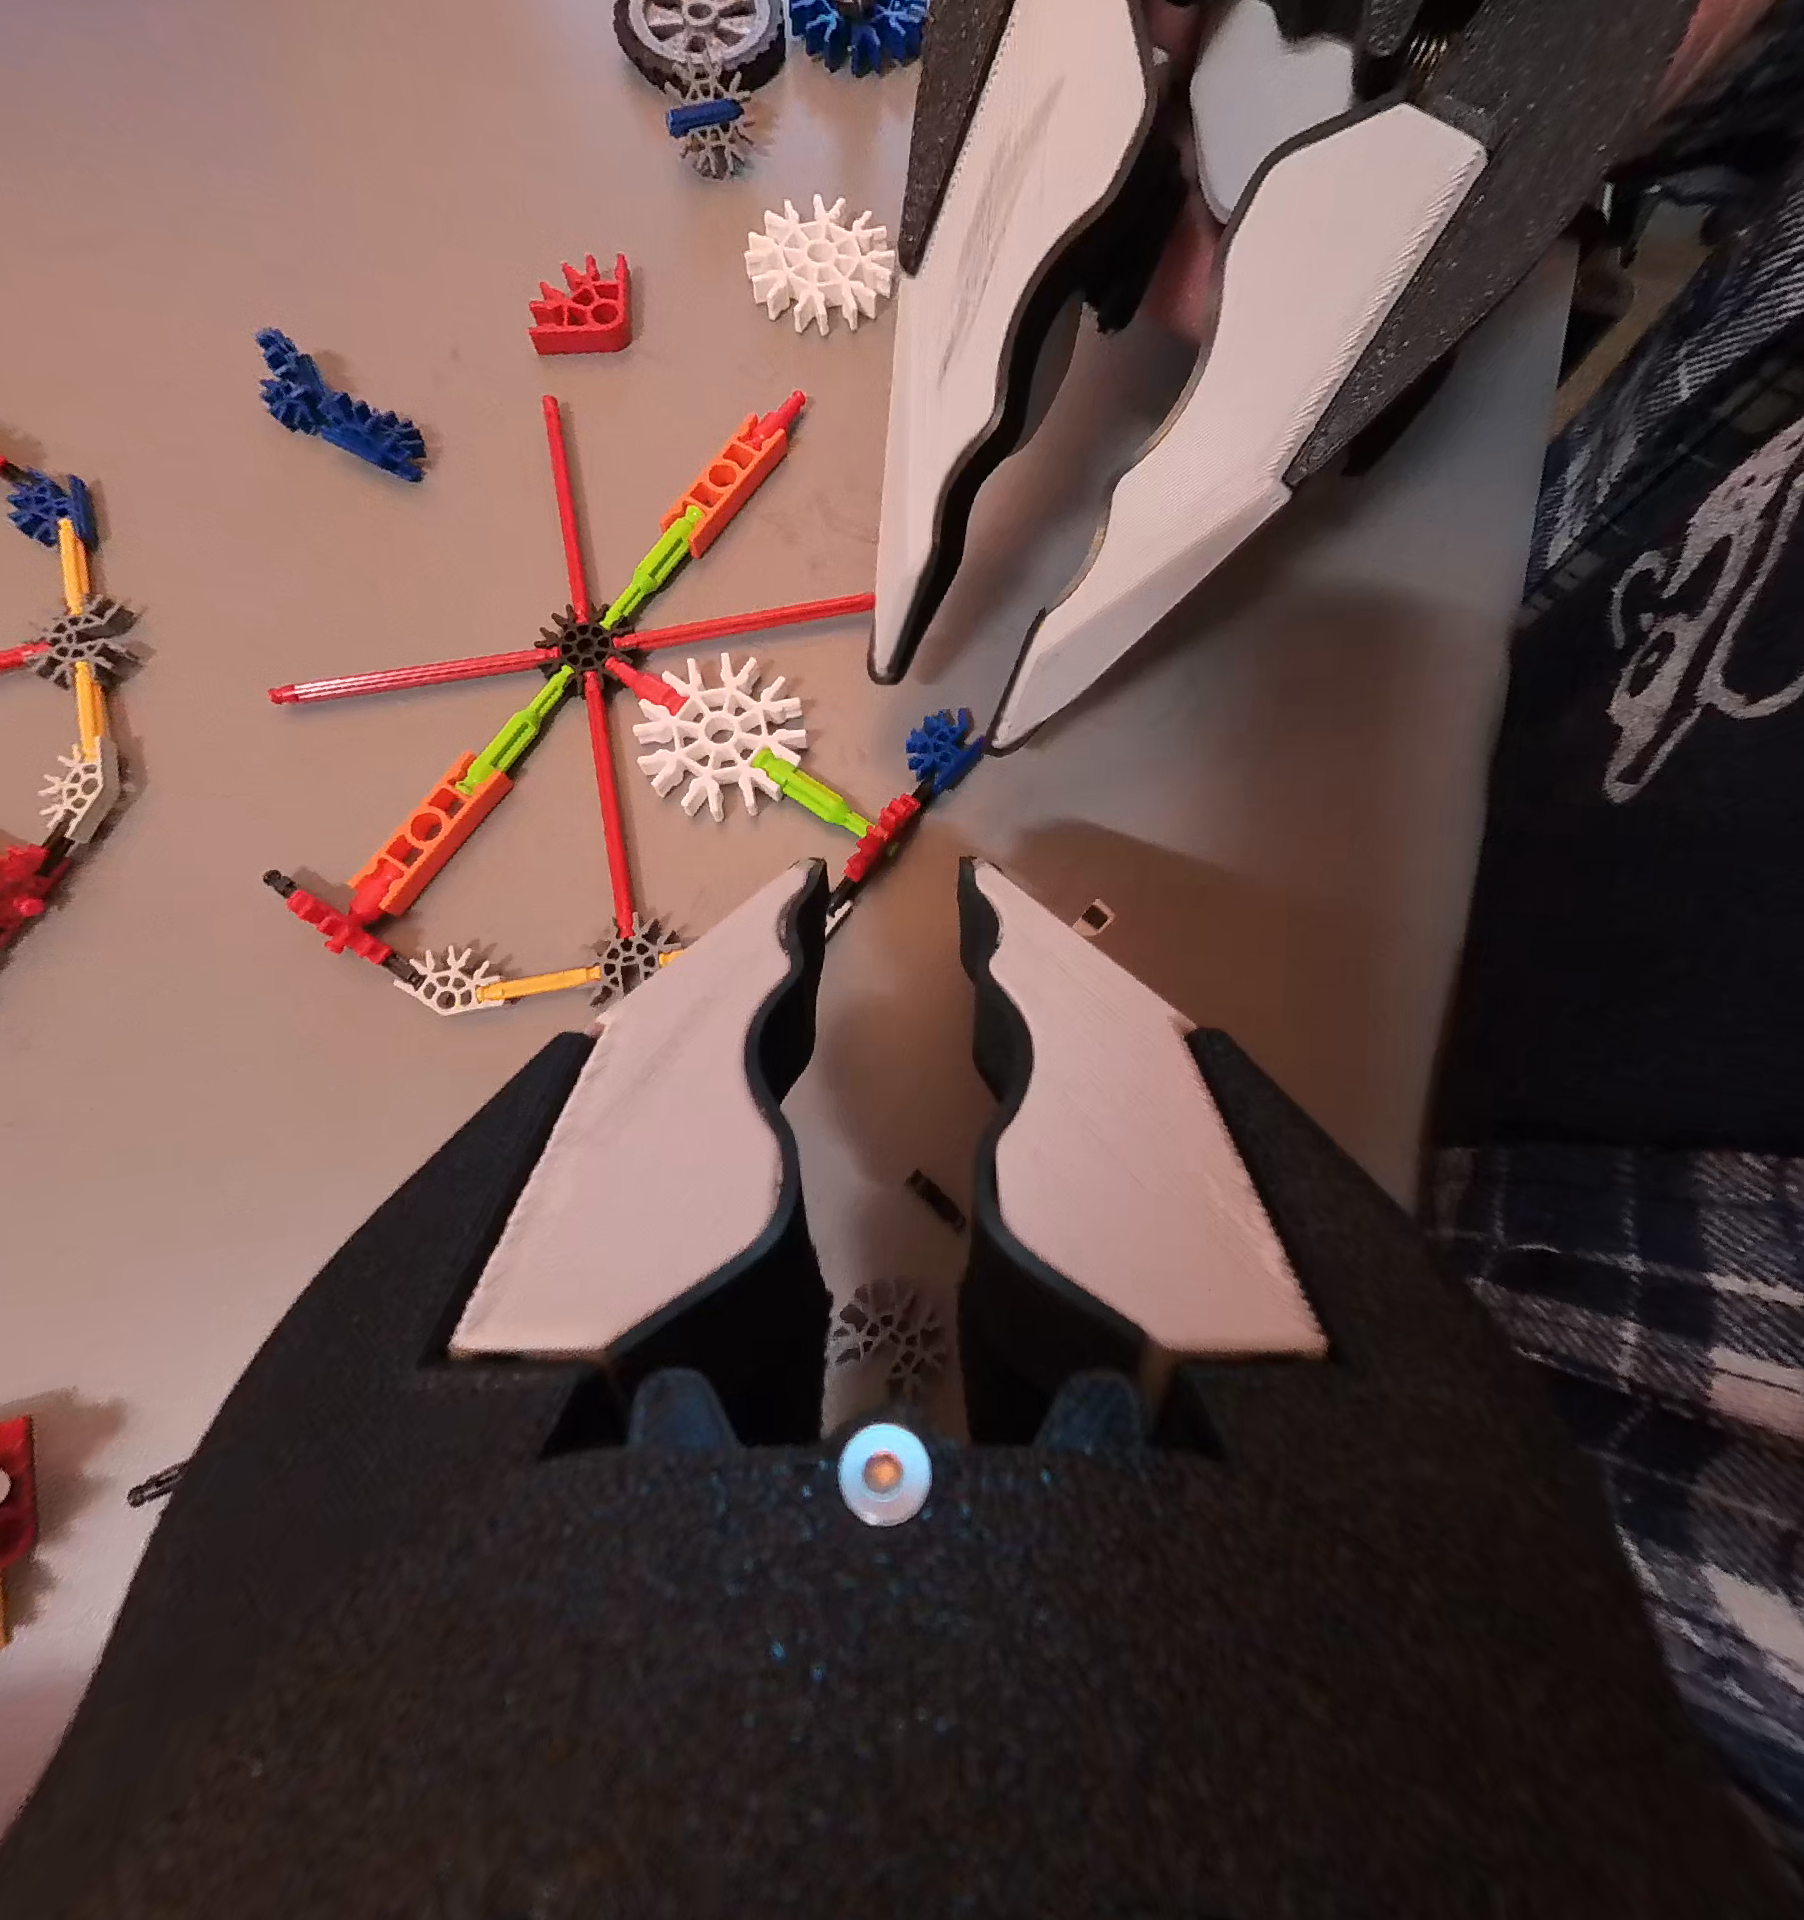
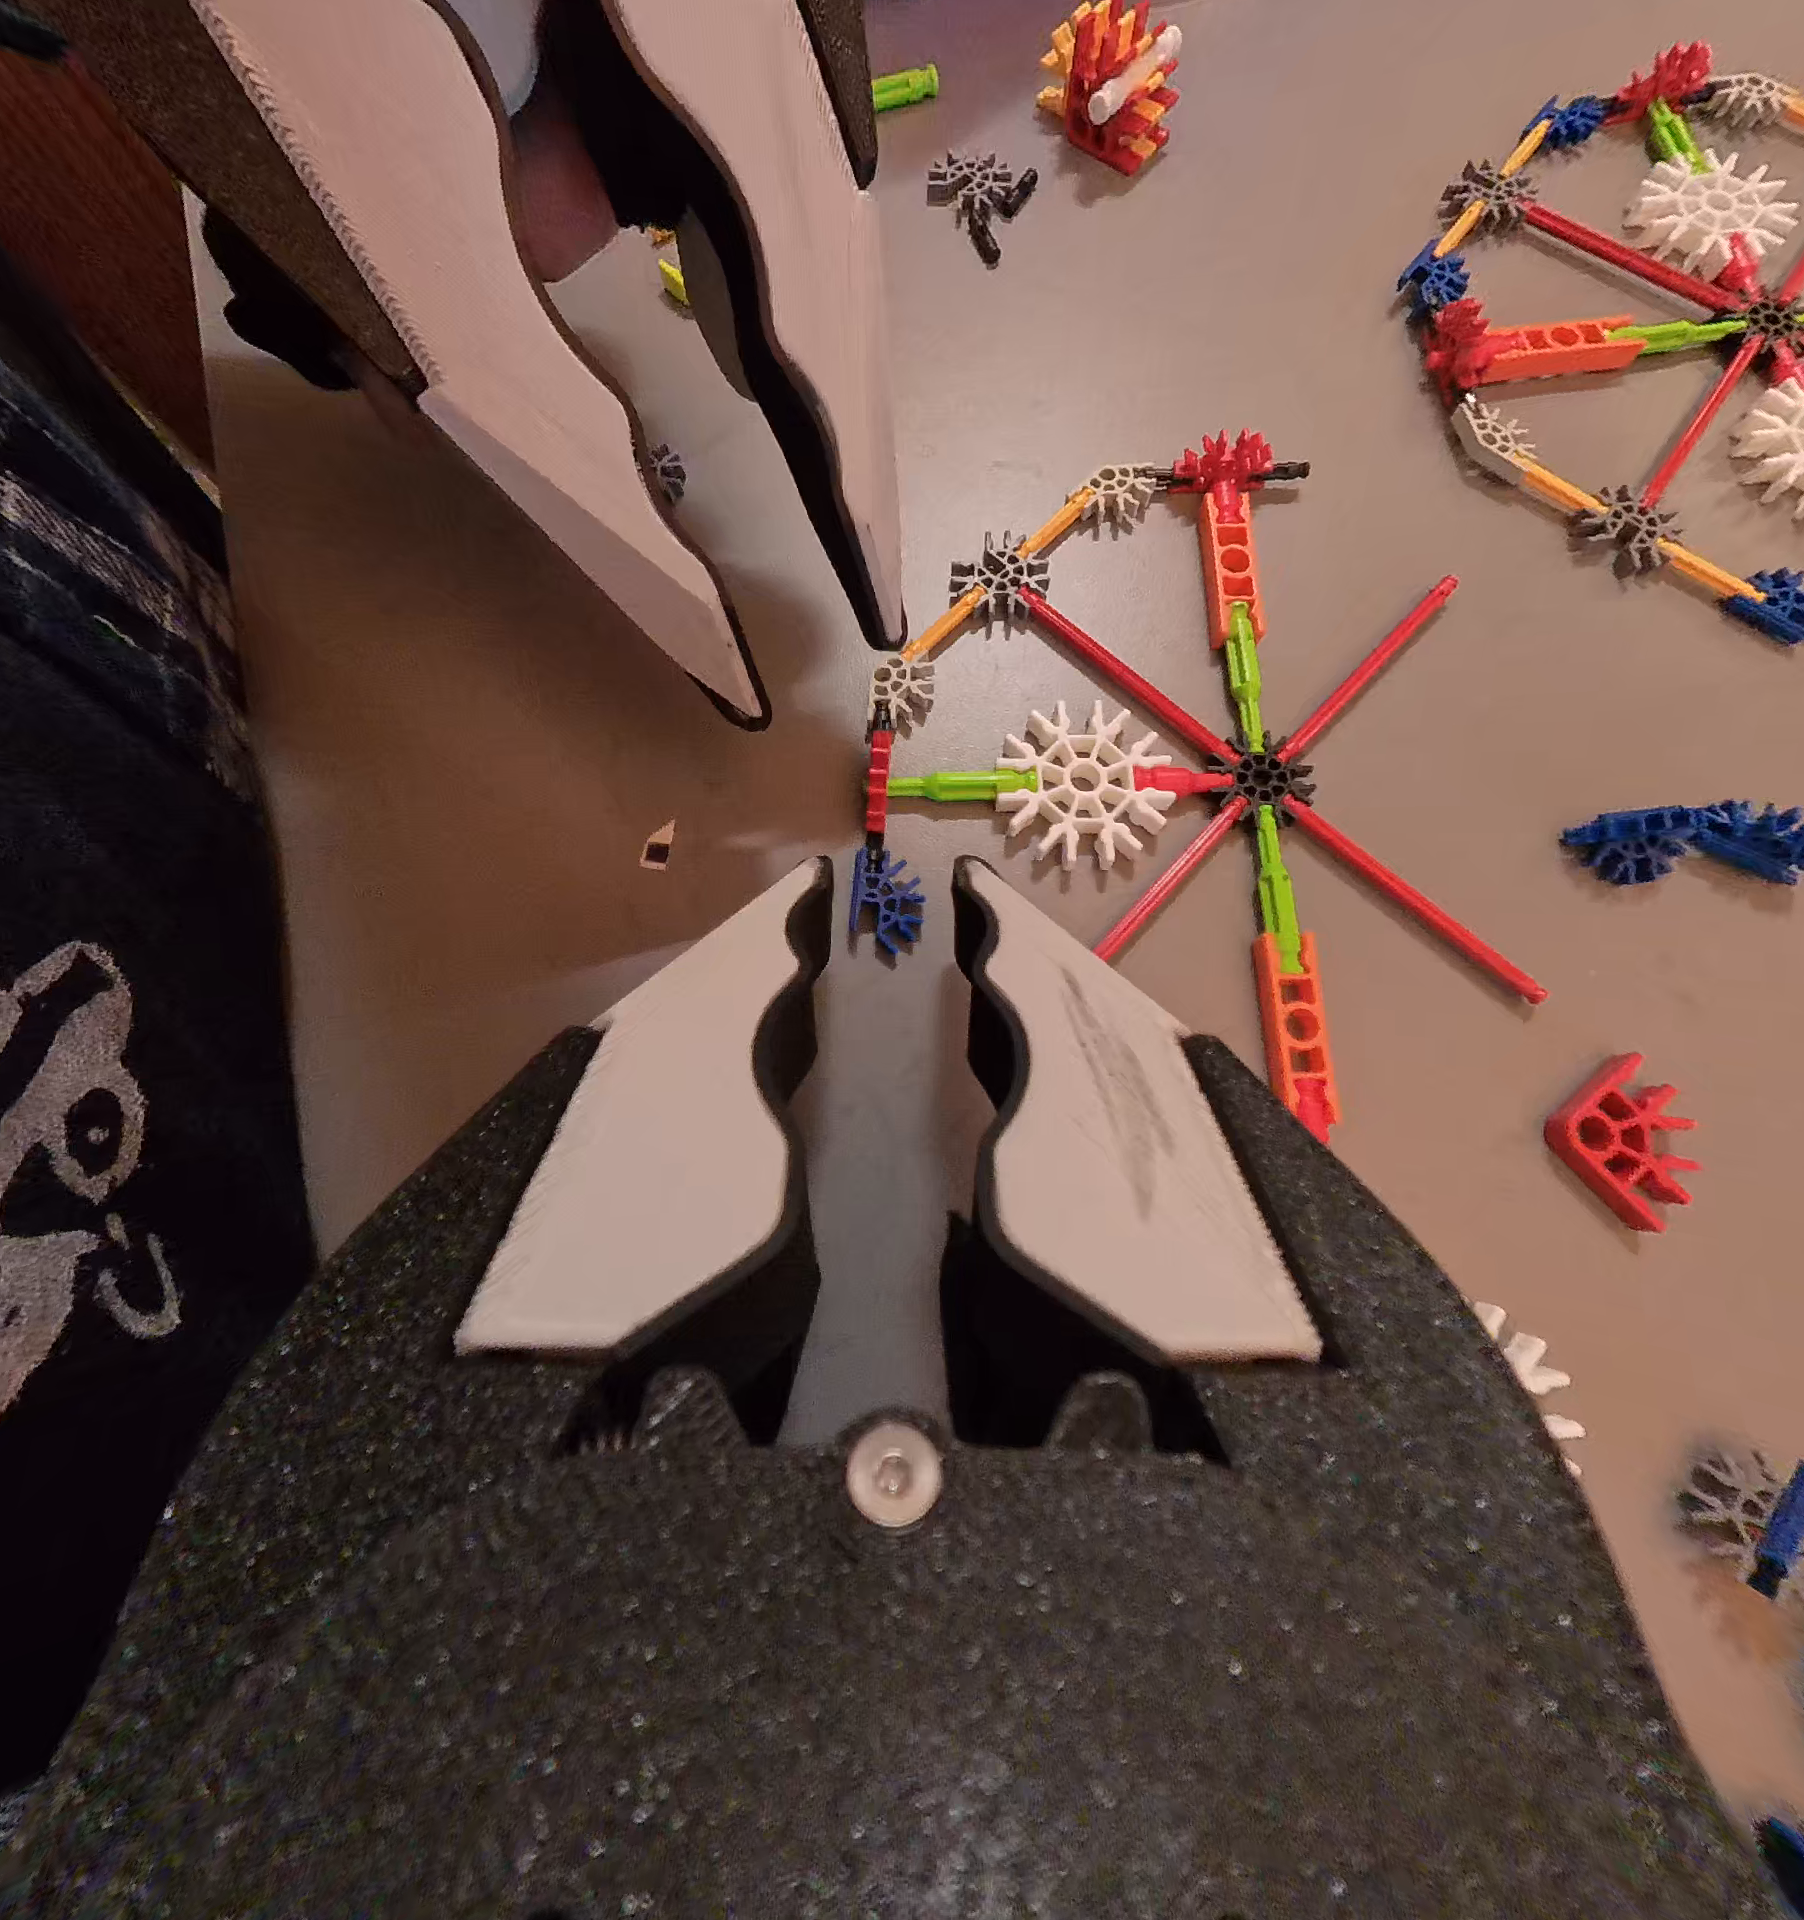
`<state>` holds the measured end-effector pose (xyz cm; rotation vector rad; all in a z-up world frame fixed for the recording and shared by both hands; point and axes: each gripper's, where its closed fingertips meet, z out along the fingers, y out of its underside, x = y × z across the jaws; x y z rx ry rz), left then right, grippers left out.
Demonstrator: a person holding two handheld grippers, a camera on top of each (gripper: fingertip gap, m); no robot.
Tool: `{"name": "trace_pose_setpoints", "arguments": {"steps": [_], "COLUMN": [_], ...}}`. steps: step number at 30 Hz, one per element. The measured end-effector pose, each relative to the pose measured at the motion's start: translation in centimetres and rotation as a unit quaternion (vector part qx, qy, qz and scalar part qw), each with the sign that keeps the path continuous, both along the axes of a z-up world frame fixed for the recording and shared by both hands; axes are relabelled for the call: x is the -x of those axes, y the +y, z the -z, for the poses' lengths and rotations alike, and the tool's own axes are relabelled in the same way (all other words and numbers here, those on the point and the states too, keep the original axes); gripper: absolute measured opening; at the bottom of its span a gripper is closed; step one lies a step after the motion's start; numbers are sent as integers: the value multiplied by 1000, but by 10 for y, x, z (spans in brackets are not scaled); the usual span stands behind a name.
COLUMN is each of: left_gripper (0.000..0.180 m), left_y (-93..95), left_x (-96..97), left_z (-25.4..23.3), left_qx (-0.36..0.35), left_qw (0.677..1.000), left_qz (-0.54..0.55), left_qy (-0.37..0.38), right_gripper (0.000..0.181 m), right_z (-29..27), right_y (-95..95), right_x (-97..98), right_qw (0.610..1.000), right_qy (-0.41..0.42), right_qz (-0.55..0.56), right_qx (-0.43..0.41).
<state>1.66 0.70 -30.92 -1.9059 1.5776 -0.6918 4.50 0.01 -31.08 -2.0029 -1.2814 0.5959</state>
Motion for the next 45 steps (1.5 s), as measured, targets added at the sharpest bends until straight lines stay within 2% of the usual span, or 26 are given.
{"name": "trace_pose_setpoints", "arguments": {"steps": [14,37,43,45], "left_gripper": [23,23,23,23], "left_y": [-1,-3,-3,-2], "left_x": [1,5,7,9], "left_z": [1,11,12,11], "left_qx": [-1,10,10,8], "left_qw": [1000,999,999,999], "left_qz": [-1,-4,-4,-7], "left_qy": [6,31,36,36], "right_gripper": [0,0,0,6], "right_z": [5,11,7,5], "right_y": [-1,-3,-2,-2], "right_x": [8,12,11,9], "right_qw": [1000,999,1000,1000], "right_qy": [-5,-28,-13,-6], "right_qz": [-15,-24,-16,-10], "right_qx": [-6,-19,-11,-8]}}
